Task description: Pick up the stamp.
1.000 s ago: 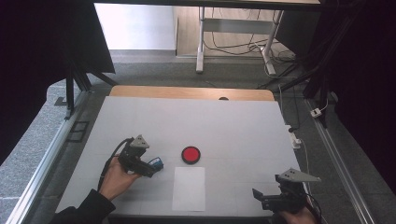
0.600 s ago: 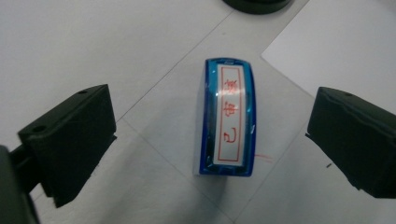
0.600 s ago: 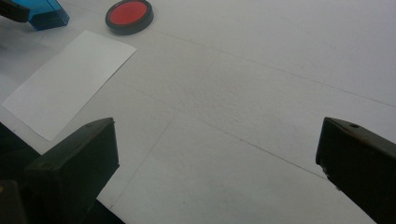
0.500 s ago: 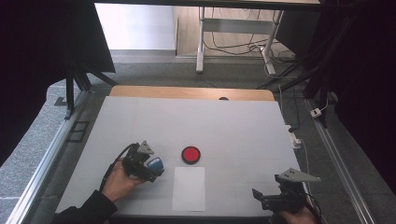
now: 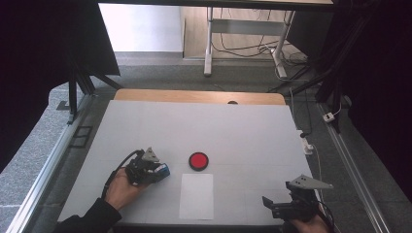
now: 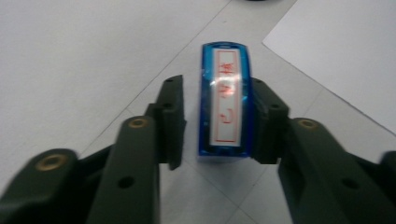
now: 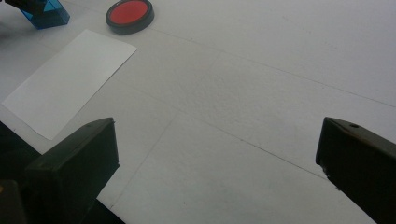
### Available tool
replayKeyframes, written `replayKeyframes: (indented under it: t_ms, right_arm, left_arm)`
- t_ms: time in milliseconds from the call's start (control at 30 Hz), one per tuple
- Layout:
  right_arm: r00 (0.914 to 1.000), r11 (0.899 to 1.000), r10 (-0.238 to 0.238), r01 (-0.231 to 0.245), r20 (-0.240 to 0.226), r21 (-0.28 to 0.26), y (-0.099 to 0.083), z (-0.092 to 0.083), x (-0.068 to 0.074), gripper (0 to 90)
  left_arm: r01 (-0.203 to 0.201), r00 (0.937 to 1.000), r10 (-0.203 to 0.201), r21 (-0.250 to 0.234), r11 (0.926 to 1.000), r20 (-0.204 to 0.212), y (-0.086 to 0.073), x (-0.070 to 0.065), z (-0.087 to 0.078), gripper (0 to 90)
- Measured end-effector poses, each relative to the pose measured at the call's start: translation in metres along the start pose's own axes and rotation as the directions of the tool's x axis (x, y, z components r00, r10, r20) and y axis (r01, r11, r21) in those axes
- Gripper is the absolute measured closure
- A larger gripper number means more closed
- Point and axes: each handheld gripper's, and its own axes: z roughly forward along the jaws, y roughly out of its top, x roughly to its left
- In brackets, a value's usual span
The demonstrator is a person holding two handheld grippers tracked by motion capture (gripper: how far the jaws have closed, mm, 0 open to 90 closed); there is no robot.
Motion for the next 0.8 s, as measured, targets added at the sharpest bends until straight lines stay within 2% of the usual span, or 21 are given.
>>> replayKeyframes:
  t_ms: [167, 333, 467, 700, 800]
  right_arm:
    - [1.0000, 1.000, -0.001, 0.001, -0.001, 0.001, 0.000, 0.000, 0.000, 0.0]
    - [1.0000, 1.000, -0.002, 0.002, 0.001, 0.002, 0.000, 0.000, 0.000, 0.0]
    - [1.0000, 1.000, -0.005, 0.005, 0.000, 0.002, 0.000, 0.000, 0.000, 0.0]
    - [1.0000, 1.000, -0.004, 0.004, -0.001, 0.001, 0.000, 0.000, 0.000, 0.0]
    - [1.0000, 1.000, -0.003, 0.003, -0.002, 0.001, 0.000, 0.000, 0.000, 0.0]
  left_arm:
    - [0.005, 1.0000, -0.005, -0.004, 1.0000, 0.006, 0.000, 0.001, 0.000, 69.5]
    - [0.016, 0.9998, -0.016, -0.046, 0.9988, 0.008, 0.001, 0.001, -0.006, 69.6]
    - [0.031, 0.9994, -0.030, -0.057, 0.9979, 0.017, 0.001, 0.002, -0.009, 69.6]
    - [0.021, 0.9997, -0.020, -0.074, 0.9970, 0.012, 0.003, -0.001, -0.014, 69.6]
    - [0.039, 0.9990, -0.037, -0.094, 0.9948, 0.023, 0.004, 0.000, -0.018, 69.6]
